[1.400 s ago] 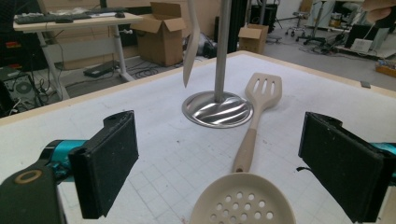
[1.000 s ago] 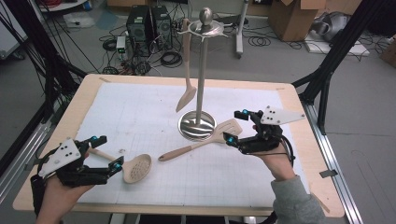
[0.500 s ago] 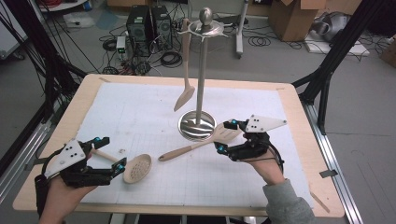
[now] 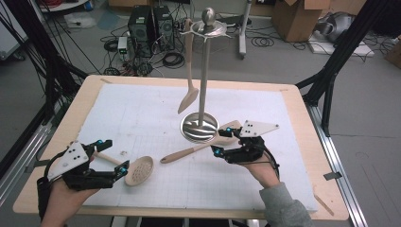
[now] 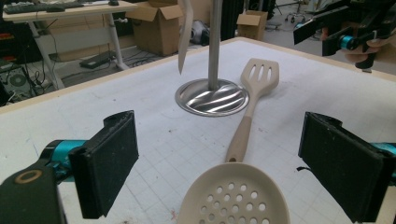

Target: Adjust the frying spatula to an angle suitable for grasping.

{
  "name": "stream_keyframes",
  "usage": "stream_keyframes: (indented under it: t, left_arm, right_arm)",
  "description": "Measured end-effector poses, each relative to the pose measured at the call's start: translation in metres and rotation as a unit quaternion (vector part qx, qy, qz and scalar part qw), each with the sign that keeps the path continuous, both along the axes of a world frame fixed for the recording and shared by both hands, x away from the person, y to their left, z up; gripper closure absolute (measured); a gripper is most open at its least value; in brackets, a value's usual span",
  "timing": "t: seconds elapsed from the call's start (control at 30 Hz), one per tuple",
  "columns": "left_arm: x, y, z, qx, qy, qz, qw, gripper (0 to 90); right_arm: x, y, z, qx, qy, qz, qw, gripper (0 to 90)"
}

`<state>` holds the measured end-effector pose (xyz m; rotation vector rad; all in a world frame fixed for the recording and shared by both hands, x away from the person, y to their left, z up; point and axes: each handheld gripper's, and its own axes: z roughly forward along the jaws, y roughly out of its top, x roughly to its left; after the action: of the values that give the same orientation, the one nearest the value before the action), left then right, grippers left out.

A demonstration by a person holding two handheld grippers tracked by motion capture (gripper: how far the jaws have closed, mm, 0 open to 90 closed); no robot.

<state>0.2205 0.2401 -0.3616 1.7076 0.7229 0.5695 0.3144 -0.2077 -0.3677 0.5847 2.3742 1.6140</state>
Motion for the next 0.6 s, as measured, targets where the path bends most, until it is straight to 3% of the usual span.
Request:
stream_keyframes:
  t: [0.33, 0.6]
  left_arm:
    - [0.000, 0.000, -0.003, 0.003, 0.007, 0.001, 1.0000, 12.4]
    - [-0.003, 0.005, -0.006, 0.004, 0.011, 0.007, 0.9999, 12.4]
  right_arm:
    - [0.006, 0.015, -0.010, -0.025, 0.011, 0.009, 0.9996, 63.4]
    - [0.017, 0.022, -0.022, -0.018, 0.037, -0.002, 0.9992, 79.8]
